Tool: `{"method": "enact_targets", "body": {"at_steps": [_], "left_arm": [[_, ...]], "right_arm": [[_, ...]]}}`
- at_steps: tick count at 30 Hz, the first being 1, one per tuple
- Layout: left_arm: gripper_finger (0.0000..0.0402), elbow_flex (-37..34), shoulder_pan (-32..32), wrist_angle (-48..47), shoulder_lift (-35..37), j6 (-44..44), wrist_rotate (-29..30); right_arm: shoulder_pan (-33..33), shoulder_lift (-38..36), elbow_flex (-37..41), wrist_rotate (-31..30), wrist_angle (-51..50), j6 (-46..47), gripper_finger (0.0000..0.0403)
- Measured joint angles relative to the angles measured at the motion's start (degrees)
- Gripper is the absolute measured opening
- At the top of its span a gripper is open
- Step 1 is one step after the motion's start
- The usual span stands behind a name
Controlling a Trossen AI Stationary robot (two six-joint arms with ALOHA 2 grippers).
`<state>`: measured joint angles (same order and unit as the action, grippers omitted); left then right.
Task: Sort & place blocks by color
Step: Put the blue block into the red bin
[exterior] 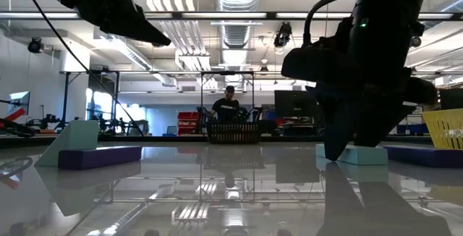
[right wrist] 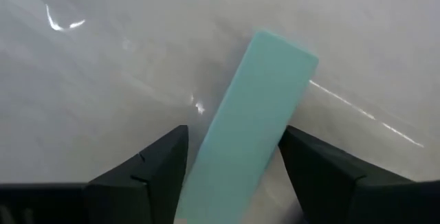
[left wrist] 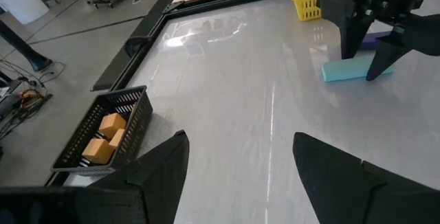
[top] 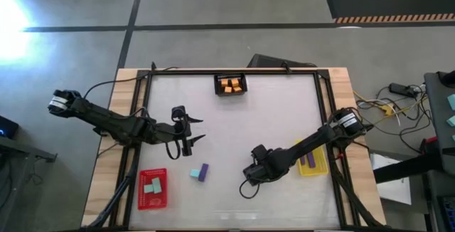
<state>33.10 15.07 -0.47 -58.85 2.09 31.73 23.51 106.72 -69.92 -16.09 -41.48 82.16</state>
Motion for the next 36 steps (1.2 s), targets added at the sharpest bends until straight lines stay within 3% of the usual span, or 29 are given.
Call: {"method": "enact_targets", "body": {"at_steps": [15,28,36], "left_arm": [[0.0244,0.0,0.0,0.0,0.0,0.0,0.0],[0.0244,0.0,0.0,5.3,0.0,-0.2,0.0],[0.0244,0.0,1.7,13.9,-0.2,-2.1,-4.0]], "right_arm": [[-0.2,0.1,3.4,-1.5,3.3,-2.4,0.0121],[0.4,-3.6,2.1,-2.5,3.2,-12.8,0.0128],[1.0,-10.5,4.2,-12.4,4.2,-26.0,0.0123]]}}
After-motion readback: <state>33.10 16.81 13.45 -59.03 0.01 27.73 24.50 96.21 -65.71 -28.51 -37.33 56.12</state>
